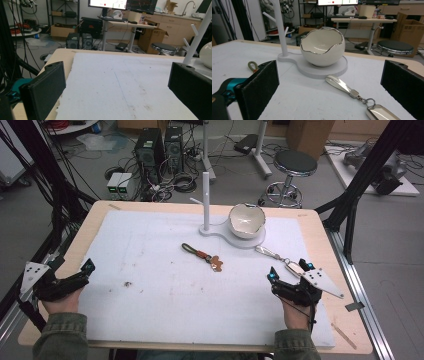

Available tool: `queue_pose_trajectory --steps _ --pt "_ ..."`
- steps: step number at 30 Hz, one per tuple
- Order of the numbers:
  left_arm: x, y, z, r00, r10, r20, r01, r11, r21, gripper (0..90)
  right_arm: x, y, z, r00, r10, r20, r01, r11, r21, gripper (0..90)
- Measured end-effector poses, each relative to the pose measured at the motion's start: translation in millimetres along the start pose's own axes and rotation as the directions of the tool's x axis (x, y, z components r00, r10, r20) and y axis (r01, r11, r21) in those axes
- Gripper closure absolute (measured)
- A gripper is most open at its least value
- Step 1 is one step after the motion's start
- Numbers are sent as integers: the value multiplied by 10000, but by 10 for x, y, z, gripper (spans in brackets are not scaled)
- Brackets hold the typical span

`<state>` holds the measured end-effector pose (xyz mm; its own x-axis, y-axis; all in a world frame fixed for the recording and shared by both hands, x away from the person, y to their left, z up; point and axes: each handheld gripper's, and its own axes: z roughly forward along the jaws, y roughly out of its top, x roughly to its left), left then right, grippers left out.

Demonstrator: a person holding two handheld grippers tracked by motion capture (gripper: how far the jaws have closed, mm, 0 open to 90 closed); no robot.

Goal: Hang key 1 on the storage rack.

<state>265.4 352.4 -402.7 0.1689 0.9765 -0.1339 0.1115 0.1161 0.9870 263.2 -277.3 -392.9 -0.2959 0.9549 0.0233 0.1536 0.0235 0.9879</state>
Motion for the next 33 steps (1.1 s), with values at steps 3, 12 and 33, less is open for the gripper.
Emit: queue_pose_trajectory --steps 3,12,33 --pt "6 -5 2 9999 -78 67 78 10000 51 17 11 -4 11 9999 -39 -97 40 10000 90 5" --pt "1 -17 18 9995 -209 246 204 9996 170 17 21 11 49 9991 -136 -412 147 9996 260 5" --pt "-15 -22 29 9998 -35 207 31 9998 204 17 181 101 301 9910 -360 -1291 507 9924 1122 5"
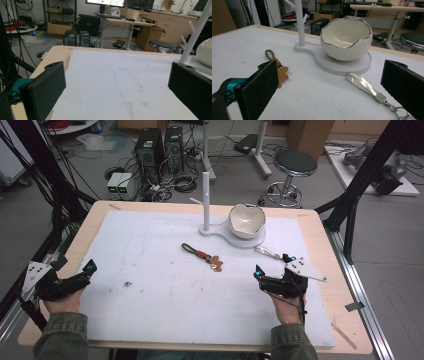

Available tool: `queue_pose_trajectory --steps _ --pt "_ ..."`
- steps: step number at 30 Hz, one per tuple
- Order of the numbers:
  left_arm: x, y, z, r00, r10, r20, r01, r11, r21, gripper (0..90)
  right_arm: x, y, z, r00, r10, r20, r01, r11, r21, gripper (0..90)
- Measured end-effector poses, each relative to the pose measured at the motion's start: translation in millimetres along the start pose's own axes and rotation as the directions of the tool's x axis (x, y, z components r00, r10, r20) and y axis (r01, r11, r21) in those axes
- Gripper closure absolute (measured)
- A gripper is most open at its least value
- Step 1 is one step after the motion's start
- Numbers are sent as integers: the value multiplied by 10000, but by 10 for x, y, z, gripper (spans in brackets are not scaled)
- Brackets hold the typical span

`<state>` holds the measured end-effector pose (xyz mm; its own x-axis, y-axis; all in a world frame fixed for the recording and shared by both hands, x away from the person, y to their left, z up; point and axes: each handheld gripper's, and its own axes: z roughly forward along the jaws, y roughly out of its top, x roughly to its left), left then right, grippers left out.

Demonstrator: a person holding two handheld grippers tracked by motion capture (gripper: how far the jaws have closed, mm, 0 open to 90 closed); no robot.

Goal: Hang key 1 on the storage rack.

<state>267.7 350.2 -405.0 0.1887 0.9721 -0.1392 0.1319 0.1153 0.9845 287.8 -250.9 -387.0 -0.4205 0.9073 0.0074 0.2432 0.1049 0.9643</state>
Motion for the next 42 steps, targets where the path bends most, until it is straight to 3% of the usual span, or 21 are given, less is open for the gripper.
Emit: queue_pose_trajectory --steps 4,20,30,35,42 --pt "-12 -2 7 9999 69 141 -69 10000 23 17 35 53 92 9992 6 -394 0 9999 151 5" --pt "-57 -14 38 9984 198 524 -202 9998 81 17 115 214 287 9963 -160 -842 190 9992 360 5" --pt "-80 -33 90 9980 327 540 -329 9995 23 17 185 297 414 9935 -275 -1101 329 9983 474 5" --pt "-113 -51 125 9957 386 844 -401 9991 164 17 216 324 481 9909 -319 -1304 399 9974 598 5" --pt "-120 -56 135 9952 415 884 -433 9989 175 17 279 459 604 9851 -369 -1681 489 9965 679 5"
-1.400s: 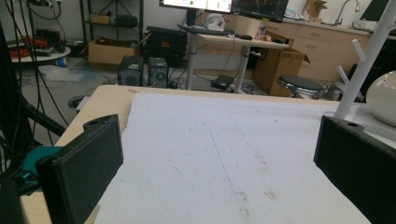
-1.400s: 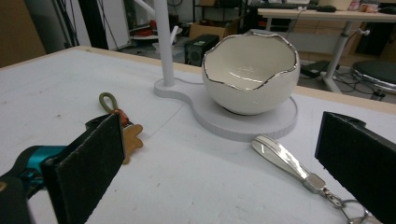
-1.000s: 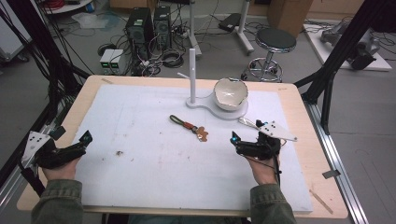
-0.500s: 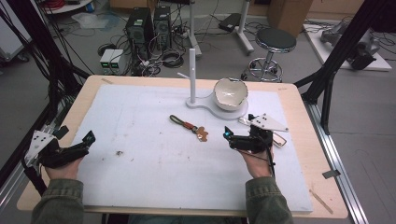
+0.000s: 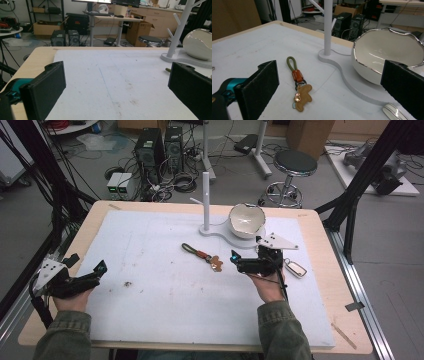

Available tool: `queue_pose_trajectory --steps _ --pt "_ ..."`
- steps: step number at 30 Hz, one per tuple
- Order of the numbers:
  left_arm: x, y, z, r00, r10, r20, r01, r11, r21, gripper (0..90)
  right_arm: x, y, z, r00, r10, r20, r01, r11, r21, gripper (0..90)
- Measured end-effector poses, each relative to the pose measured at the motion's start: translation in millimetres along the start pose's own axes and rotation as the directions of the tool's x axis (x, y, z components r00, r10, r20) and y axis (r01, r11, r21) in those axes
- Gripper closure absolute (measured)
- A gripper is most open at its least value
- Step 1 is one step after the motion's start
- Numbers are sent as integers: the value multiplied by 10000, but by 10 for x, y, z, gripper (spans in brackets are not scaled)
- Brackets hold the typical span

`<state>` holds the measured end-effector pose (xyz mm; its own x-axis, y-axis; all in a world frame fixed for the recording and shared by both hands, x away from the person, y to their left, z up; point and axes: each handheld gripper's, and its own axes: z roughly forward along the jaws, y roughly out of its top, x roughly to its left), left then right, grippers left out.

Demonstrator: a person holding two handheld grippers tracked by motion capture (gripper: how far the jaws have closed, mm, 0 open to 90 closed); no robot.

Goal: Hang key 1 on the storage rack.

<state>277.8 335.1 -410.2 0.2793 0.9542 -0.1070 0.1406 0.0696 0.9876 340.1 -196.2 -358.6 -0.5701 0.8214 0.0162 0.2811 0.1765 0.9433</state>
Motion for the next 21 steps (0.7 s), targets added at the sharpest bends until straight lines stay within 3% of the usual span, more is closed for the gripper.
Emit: queue_pose_trajectory --steps 9,21 --pt "0 1 -3 10000 24 3 -24 10000 -16 17 56 132 163 9991 -148 -401 159 9995 280 6" --pt "3 0 -3 10000 53 -8 -53 10000 -14 17 116 236 459 9947 -175 -1017 293 9929 1152 6"
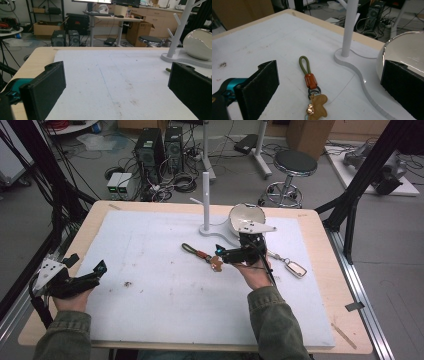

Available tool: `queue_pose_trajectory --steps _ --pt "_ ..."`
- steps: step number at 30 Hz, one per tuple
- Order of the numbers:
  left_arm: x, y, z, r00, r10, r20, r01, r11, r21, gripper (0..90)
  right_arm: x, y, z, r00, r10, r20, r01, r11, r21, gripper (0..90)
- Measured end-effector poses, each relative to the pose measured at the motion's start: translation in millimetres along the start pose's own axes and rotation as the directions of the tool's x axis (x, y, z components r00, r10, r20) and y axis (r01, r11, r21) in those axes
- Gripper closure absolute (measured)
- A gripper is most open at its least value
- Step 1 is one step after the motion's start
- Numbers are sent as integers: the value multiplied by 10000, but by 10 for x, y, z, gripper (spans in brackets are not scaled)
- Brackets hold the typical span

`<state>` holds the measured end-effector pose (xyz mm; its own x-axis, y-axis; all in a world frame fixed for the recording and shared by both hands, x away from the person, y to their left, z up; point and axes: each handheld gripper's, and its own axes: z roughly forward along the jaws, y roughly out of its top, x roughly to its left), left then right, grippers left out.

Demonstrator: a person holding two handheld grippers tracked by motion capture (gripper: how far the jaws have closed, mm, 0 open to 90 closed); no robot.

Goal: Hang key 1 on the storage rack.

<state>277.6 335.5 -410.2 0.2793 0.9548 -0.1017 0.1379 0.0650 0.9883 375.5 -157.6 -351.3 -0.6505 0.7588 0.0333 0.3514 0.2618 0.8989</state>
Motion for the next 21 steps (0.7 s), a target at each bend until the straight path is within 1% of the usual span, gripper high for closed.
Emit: queue_pose_trajectory --steps 1,3,7,11,15,18,21 --pt "-1 0 2 10000 -29 11 29 10000 9 17 10 15 27 10000 16 -39 -16 9999 113 7" --pt "3 0 2 10000 -40 26 40 10000 62 17 27 40 79 9998 -99 -157 103 9996 263 7" --pt "2 0 1 10000 -82 16 82 10000 5 17 53 88 188 9993 -199 -306 219 9975 676 7" --pt "3 0 0 10000 -89 27 89 10000 -6 17 79 154 292 9983 -331 -476 371 9955 872 7" --pt "6 0 2 10000 -64 45 63 10000 27 17 77 181 396 9975 -357 -607 426 9922 1170 7" --pt "8 -1 2 10000 -78 59 78 10000 19 17 68 189 469 9971 -263 -715 363 9892 1422 7" --pt "8 -1 3 9999 -88 68 88 10000 23 17 55 209 533 9963 -326 -797 450 9862 1591 7"
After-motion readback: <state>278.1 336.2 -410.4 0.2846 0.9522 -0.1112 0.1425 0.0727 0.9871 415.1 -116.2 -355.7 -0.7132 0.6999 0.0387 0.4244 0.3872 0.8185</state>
